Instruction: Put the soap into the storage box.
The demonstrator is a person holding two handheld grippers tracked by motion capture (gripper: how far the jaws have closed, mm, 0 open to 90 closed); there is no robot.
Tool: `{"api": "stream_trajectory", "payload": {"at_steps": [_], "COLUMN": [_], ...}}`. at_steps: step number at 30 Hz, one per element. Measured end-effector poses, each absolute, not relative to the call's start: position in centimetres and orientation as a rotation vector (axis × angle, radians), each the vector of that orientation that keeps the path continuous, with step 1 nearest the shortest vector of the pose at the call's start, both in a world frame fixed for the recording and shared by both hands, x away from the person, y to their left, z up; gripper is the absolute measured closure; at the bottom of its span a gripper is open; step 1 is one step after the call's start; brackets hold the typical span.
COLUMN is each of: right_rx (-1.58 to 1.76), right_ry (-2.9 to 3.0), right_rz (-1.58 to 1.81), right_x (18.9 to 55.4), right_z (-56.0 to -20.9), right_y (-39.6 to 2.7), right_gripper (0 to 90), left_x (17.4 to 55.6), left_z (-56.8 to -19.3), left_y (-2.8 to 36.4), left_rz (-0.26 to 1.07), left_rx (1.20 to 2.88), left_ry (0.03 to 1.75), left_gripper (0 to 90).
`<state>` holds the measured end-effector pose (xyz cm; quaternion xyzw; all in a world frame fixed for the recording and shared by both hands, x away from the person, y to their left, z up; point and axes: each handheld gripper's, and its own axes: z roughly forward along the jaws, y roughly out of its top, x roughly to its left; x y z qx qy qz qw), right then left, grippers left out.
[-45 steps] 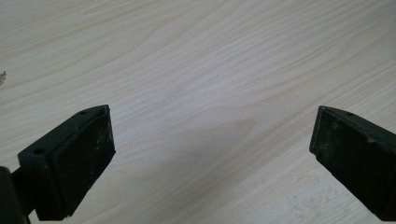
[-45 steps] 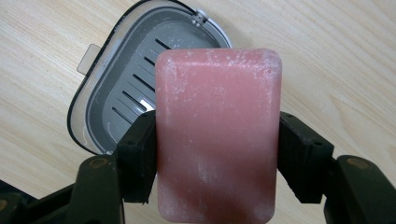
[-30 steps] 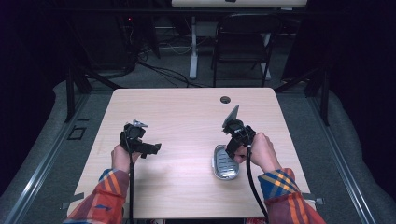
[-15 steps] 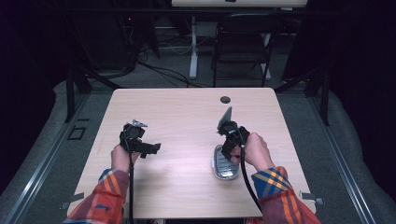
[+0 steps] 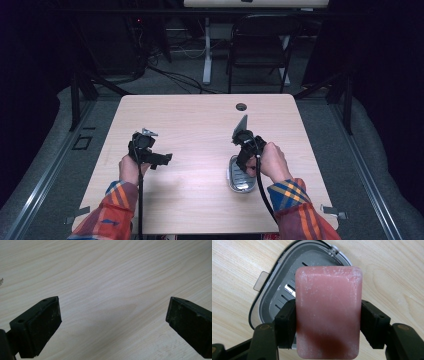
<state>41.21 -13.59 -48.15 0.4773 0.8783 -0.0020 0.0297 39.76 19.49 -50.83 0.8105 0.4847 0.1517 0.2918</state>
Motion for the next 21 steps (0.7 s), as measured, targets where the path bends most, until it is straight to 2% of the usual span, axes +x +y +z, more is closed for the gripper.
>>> {"api": "stream_trajectory", "payload": {"at_steps": [6, 7, 8, 10, 21], "right_rx": [1.508, 1.455, 1.581, 1.495, 1.556], "right_ry": [2.709, 2.75, 2.647, 2.715, 2.693], "right_rz": [-0.032, -0.121, 0.09, -0.061, -0.078], "right_x": [41.4, 41.8, 41.1, 41.6, 41.9], "right_z": [-48.8, -48.5, -49.6, -49.0, -49.7], "right_y": [-13.1, -13.0, -12.8, -12.8, -12.5], "right_gripper": [36.8, 36.8, 36.8, 36.8, 36.8], "left_x": [39.8, 39.8, 39.8, 39.8, 39.7], "left_z": [-50.8, -50.8, -50.8, -50.8, -50.8], "left_y": [19.5, 19.5, 19.5, 19.5, 19.3], "left_rz": [0.405, 0.404, 0.404, 0.404, 0.408], "left_rx": [2.164, 2.161, 2.161, 2.16, 2.167], "left_ry": [1.288, 1.291, 1.291, 1.291, 1.285], "left_gripper": [0.0, 0.0, 0.0, 0.0, 0.0]}}
